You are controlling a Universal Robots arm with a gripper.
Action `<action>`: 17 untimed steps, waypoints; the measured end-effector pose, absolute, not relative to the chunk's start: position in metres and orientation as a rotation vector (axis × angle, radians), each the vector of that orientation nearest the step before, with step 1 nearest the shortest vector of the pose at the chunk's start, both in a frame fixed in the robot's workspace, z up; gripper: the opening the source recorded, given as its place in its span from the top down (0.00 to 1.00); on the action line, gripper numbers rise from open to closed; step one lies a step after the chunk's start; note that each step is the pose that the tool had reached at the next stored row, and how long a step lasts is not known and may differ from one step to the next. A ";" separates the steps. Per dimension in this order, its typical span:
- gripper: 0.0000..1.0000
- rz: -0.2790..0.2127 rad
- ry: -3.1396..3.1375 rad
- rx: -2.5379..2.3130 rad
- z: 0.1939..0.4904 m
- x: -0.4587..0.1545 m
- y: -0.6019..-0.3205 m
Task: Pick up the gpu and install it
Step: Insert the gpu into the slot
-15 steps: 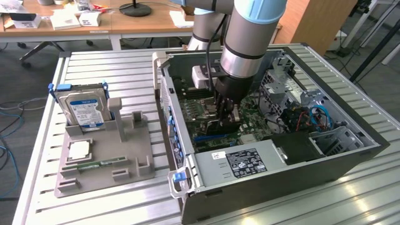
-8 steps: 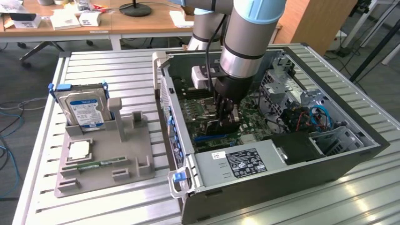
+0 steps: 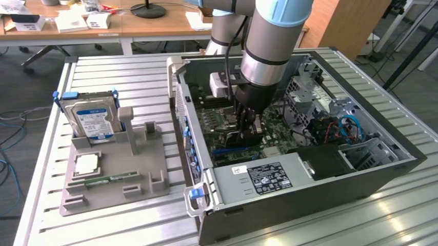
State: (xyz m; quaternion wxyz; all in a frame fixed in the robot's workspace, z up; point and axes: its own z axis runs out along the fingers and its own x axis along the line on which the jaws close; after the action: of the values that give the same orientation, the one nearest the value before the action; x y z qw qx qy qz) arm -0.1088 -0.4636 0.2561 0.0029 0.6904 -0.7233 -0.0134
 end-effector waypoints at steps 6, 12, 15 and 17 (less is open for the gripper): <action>0.74 -0.042 -2.268 2.165 0.255 -0.109 -0.464; 0.74 -0.042 -2.263 2.170 0.255 -0.109 -0.464; 0.74 -0.042 -2.263 2.170 0.255 -0.109 -0.464; 0.74 -0.042 -2.263 2.170 0.255 -0.109 -0.464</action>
State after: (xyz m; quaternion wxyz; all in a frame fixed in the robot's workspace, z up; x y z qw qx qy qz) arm -0.1088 -0.4636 0.2547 0.0029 0.6920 -0.7218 -0.0134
